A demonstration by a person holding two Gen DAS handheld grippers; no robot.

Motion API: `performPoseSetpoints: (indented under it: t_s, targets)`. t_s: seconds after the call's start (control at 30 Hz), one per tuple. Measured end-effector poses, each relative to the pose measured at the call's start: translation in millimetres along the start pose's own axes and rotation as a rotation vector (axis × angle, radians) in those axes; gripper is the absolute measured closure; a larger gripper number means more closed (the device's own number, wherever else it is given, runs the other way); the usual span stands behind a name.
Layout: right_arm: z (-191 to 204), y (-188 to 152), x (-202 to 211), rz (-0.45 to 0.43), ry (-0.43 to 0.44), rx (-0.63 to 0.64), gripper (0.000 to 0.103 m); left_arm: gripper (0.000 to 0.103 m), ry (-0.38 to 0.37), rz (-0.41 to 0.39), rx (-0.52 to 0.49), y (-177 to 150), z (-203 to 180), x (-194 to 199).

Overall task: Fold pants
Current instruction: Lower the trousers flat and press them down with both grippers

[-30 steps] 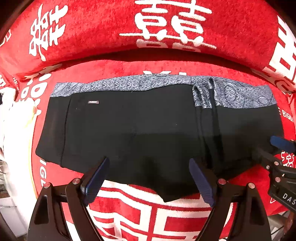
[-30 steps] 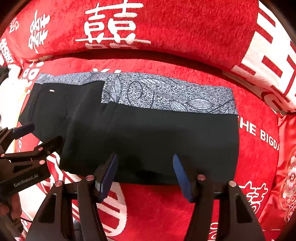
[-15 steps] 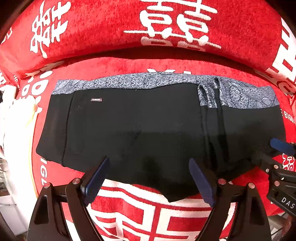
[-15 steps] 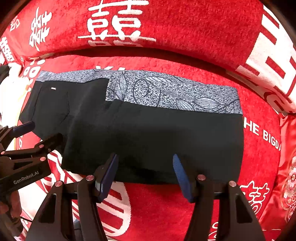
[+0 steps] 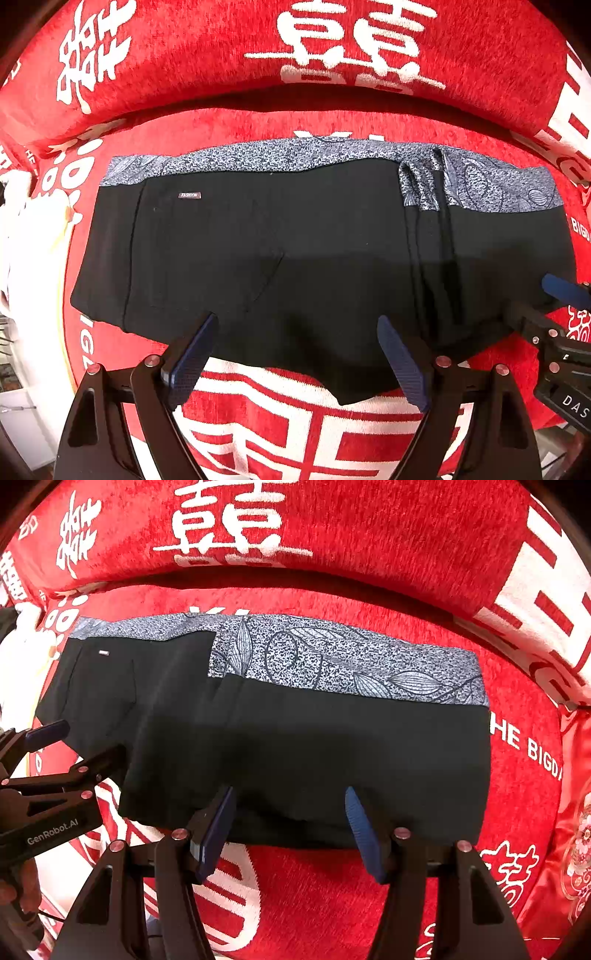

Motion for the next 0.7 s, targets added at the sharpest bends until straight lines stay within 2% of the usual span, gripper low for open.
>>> performPoseSetpoints:
  t_s: [0.7]
  targets:
    - [1.8, 0.1, -5.3, 0.008, -0.001, 0.003, 0.038, 0.015, -0.002, 0.010, 0.002, 1.2, -1.7, -4.1]
Point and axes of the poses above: each gripper's, at about its wrist camera, not at the fingertips, and x roughly against the way its jaws point, z to its left, y to its top, the point moved 2 cm from there along -x, roughly the way its jaws point, and after that the axes turned 12 degrees about y, right-handed, at the moved point
